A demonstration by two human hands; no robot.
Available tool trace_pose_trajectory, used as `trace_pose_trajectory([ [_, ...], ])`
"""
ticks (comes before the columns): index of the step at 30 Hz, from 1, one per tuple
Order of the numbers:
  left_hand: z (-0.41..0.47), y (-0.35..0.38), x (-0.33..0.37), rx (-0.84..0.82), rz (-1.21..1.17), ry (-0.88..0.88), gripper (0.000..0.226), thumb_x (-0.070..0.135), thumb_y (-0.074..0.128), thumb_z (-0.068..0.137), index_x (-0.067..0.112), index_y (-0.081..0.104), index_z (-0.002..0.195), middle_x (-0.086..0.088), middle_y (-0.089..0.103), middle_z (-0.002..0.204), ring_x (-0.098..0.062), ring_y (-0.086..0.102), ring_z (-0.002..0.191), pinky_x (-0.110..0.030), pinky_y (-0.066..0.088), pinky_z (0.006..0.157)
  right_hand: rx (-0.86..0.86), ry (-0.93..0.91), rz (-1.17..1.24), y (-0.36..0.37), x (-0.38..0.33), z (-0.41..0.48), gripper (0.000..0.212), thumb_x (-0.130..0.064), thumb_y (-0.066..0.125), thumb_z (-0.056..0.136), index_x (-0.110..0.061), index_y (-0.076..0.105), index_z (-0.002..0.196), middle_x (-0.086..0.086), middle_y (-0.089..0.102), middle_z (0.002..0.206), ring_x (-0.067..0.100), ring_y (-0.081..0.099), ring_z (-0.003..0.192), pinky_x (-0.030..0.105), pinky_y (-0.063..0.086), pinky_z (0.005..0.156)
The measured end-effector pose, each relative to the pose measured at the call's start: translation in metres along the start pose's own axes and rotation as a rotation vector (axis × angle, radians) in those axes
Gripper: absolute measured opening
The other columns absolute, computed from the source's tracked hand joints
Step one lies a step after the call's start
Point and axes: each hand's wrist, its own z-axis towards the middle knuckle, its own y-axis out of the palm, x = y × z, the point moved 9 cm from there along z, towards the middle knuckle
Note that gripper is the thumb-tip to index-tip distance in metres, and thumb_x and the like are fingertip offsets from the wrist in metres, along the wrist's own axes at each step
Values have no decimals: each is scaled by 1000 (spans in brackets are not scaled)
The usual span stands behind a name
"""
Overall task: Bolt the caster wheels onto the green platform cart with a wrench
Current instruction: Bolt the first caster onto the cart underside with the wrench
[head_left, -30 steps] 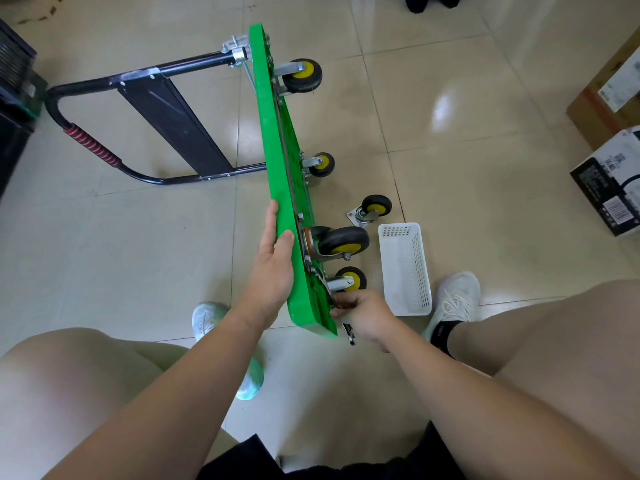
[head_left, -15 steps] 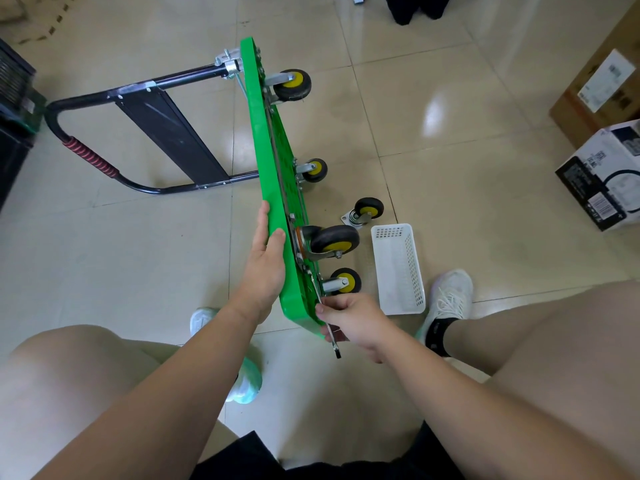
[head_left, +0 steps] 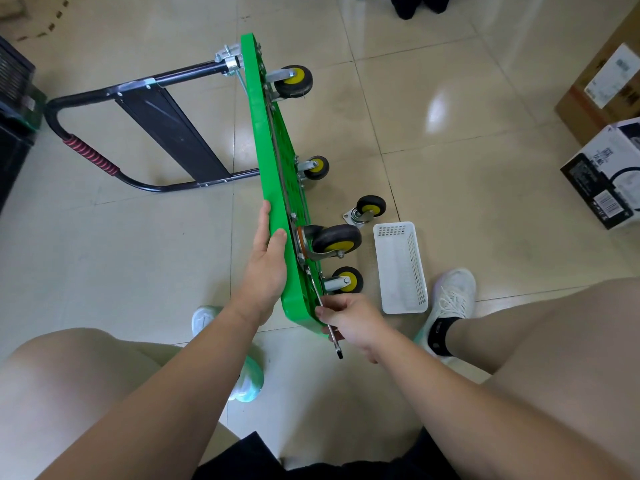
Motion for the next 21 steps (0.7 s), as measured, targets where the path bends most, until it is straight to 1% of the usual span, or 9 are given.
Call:
trace_pose_trajectory([
  [2,1,0,-1,0,0,1,52,42,34,104,87,26,128,22,55,146,-11,59,127,-47,47,112,14,3,-4,-1,2,4,25,-6,66,94,-10,67,119,2,70,96,9,64,73,14,51,56],
  [3,1,0,-1,0,-1,0,53,40,34,105,85,26,132,23,55,145,-9,60,126,-47,47,112,17,4,-11,-1,4,7,26,-5,65,94,-11,67,119,0,70,96,9,65,75,12,50,57],
  [4,1,0,-2,1,-4,-2,53,39,33,106,82,25,136,25,55,144,-8,60,126,-46,47,112,23,8,-22,-1,5,10,27,-5,66,94,-12,67,120,-1,70,97,10,66,79,14,53,62],
  [5,1,-1,-2,0,-5,-4,53,38,33,107,80,25,139,27,55,142,-7,60,126,-45,47,112,32,12,-38,-1,8,14,28,-6,67,93,-10,68,121,-1,71,99,12,68,85,18,57,73],
  [6,1,0,-2,-5,-11,-4,53,38,33,107,81,26,138,28,55,142,-6,59,126,-45,46,113,48,15,-49,-3,10,19,31,-7,69,92,-10,68,122,-1,72,101,15,70,92,27,57,87],
  [7,1,0,-2,-8,-18,-4,53,38,33,107,83,26,135,27,54,143,-7,59,127,-45,46,113,66,17,-64,-5,12,22,32,-7,70,91,-10,68,123,-1,73,102,19,69,98,35,54,97],
  [9,1,1,-1,-9,-20,-4,53,38,33,107,85,27,129,25,53,146,-8,58,129,-46,45,114,90,20,-93,-8,12,29,34,-8,71,90,-12,68,123,-2,73,106,21,67,105,41,49,105],
  [14,3,0,-1,-22,-9,3,51,44,35,101,85,25,131,21,54,148,-13,59,129,-49,47,112,100,39,-141,-14,11,46,33,-9,71,90,-17,70,122,-1,72,116,21,64,111,41,47,107],
  [21,4,0,-3,-26,-8,6,53,46,35,99,85,23,132,19,52,150,-15,58,131,-50,46,112,90,39,-186,-19,15,48,31,-7,72,88,-17,72,117,0,73,113,23,65,110,40,48,105],
])
